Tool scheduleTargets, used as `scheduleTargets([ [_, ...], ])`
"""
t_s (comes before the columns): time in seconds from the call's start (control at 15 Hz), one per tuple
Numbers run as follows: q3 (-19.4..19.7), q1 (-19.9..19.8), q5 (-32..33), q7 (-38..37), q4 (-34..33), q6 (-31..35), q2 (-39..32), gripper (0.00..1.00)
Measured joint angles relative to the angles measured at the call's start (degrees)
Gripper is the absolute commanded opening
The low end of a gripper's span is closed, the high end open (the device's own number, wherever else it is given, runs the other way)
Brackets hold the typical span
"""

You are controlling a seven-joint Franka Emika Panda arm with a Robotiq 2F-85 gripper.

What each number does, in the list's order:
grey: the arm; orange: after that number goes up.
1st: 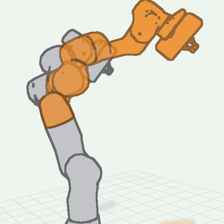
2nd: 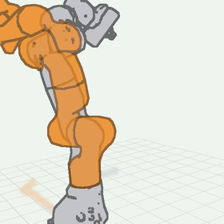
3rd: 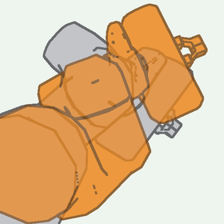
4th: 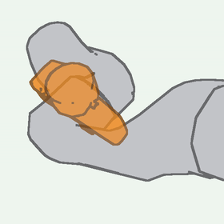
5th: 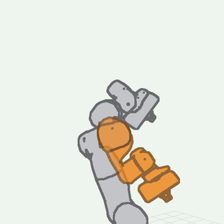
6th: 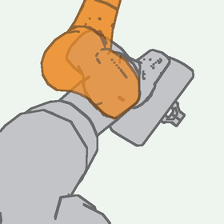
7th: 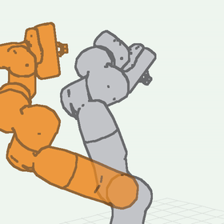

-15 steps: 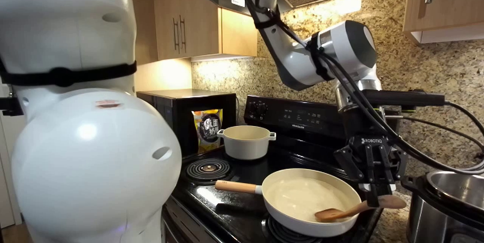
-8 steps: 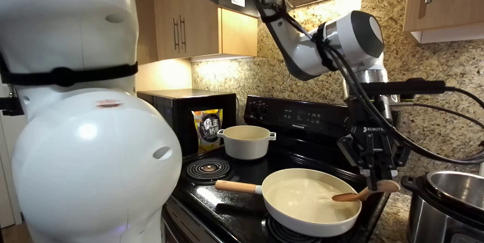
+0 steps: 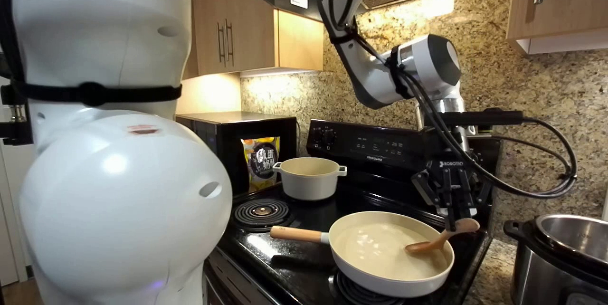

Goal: Use the wooden spoon to stir the water in the white pan

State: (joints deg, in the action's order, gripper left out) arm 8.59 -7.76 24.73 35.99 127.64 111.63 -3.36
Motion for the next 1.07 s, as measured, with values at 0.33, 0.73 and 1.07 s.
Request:
scheduleTargets([
  [0.33, -1.79, 0.69, 0.13, -0.21, -2.88, -1.4, -4.9, 0.07],
  [0.73, -4.63, 2.61, 1.27, -0.19, -3.16, -1.52, -5.88, 0.07],
  [1.07, -7.05, 5.39, 3.76, -0.09, -1.87, -1.71, -5.85, 0.08],
])
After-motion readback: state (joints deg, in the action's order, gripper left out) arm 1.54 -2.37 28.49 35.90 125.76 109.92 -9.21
